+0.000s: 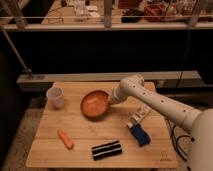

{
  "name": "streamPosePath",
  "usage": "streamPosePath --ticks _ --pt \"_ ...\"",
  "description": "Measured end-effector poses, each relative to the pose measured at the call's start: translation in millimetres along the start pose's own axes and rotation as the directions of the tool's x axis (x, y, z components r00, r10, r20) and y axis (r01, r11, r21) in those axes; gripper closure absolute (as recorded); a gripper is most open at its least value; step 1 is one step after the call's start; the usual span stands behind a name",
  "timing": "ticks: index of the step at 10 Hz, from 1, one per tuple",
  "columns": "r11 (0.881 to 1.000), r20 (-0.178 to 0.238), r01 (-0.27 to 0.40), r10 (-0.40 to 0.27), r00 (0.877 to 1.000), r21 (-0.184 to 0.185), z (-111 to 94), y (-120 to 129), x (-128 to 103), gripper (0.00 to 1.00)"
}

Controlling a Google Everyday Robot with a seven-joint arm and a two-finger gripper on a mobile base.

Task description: Drag the ceramic bowl in a circle

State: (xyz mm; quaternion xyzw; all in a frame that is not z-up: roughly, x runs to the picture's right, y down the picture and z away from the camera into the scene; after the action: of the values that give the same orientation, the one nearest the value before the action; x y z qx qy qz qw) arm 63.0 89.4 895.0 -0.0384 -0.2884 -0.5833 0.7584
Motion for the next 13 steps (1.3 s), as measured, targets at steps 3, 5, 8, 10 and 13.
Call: streamPosePath --ticks 3,5,8,10,13 --pt "0.998 -0.009 -0.058 0.058 0.998 -0.008 -26.8 40.3 -48.6 1.0" --pt "0.998 -0.009 -0.063 0.063 0.998 -0.013 -44.1 54.5 -85.2 1.0" --pt "1.0 0.015 -0.021 0.021 1.0 -0.004 -48.8 52.4 -113.7 1.0" --pt "0.999 0.037 0.03 -0.03 0.999 0.014 -36.9 28.7 -118.6 1.0" --pt "0.993 0.045 0.108 -0.11 0.993 0.056 -12.9 -23.4 -106.8 1.0"
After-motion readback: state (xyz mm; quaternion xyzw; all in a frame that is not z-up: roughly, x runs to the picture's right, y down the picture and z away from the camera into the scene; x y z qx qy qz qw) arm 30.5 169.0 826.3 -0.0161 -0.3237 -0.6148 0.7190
